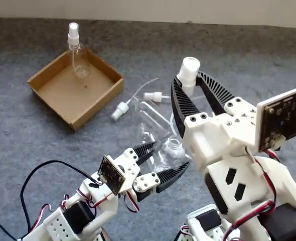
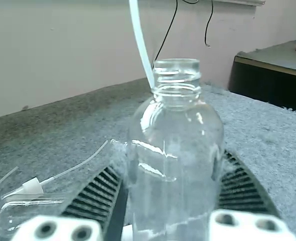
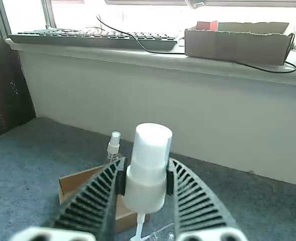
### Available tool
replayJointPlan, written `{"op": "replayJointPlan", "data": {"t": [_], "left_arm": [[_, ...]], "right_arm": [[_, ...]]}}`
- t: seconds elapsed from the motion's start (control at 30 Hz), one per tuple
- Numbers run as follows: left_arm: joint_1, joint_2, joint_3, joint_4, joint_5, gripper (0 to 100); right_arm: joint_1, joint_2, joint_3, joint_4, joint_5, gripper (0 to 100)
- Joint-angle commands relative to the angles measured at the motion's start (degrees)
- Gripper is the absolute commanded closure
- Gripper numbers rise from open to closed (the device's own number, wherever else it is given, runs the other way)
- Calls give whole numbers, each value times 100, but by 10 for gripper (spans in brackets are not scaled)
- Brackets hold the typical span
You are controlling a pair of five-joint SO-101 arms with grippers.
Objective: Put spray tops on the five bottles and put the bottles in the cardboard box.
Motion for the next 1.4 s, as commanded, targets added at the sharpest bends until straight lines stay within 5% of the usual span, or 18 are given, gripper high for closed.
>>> {"op": "replayJointPlan", "data": {"t": [0.0,1.37], "left_arm": [[22,-4,127,-123,-44,923],[13,-48,127,202,-44,923]], "right_arm": [[-75,-22,-40,-215,-35,965],[-804,-110,-558,514,-18,965]]}}
